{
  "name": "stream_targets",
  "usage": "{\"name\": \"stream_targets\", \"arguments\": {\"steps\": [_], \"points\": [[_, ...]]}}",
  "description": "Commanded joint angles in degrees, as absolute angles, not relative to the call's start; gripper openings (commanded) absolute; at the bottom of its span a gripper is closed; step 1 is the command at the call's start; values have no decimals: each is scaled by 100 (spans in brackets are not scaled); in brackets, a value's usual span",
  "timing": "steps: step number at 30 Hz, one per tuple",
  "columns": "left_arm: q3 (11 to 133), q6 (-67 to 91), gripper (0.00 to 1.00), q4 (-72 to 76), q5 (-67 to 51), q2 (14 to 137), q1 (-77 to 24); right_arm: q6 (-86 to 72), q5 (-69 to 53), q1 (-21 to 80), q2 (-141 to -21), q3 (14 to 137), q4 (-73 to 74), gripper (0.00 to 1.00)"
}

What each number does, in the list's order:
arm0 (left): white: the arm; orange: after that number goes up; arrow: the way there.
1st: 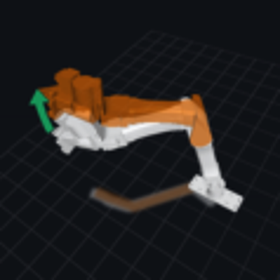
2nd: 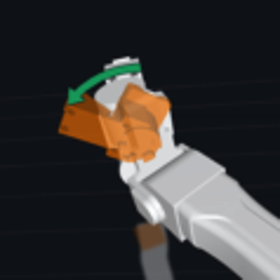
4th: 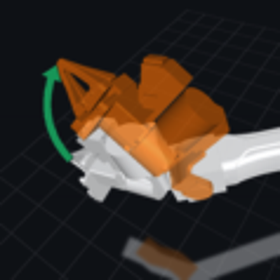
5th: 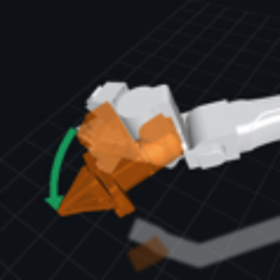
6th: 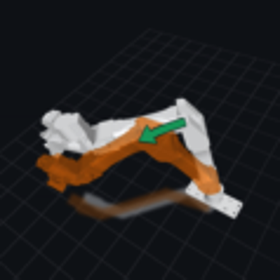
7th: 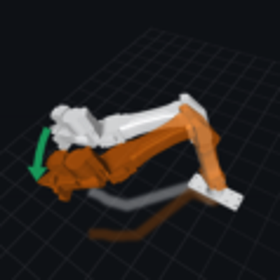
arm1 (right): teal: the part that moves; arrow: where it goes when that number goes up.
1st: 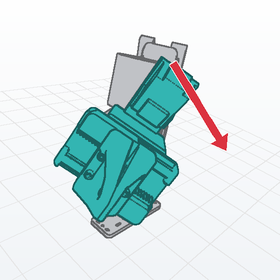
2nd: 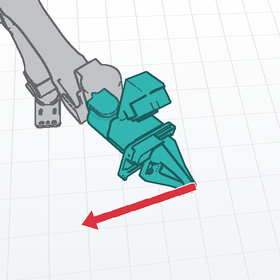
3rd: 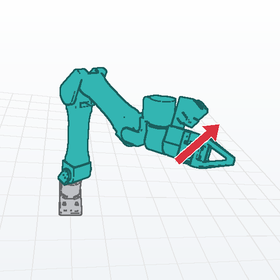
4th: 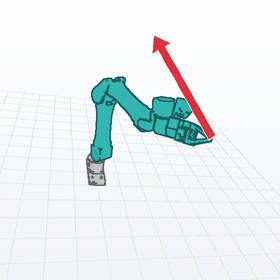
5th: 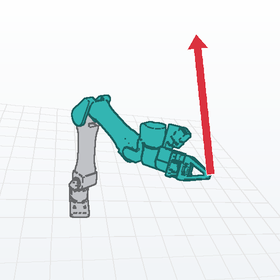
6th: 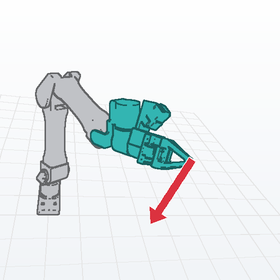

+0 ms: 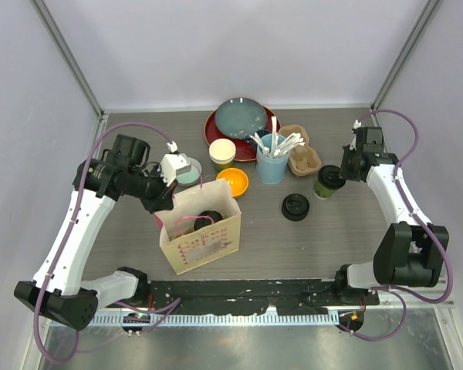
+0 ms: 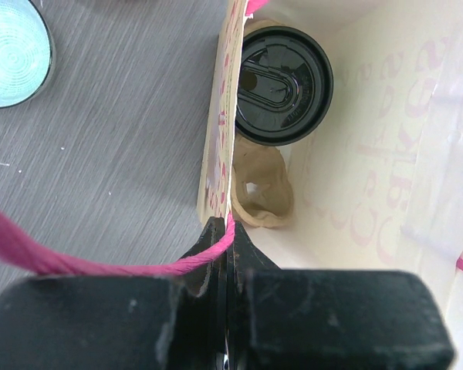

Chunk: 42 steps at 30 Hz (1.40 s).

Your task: Pack the takeout coffee

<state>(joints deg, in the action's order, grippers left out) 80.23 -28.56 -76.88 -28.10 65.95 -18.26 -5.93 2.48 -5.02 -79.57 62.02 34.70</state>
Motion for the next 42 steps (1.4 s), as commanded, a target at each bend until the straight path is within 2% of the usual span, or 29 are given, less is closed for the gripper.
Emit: {"name": "stream_targets", "arguments": {"steps": [1,10,17,30,35,42], "points": [[8095,-2707,0,-7392,-2962,6495,-1846,-536,281,-361,-7823,6547,3673,1],[8060,-2628,0,-7225,-3603,6530,-1846,-378,729,-114,-7445,7373,4446,1],[8042,-2803,1,-7312,-3647,6741,-1854,-299,993,0,-7173,8059,4992,1],[8744,-2593,56,-7566,-2918,6768,-1854,-343,1002,1230,-7154,9667,5756,1],[9026,-2505,62,-7840,-2620,6680,-1854,-194,642,1537,-7303,10404,5818,1],[8974,-2066,61,-7972,-1812,6530,-1846,-114,642,2704,-7769,11425,6074,1]]}}
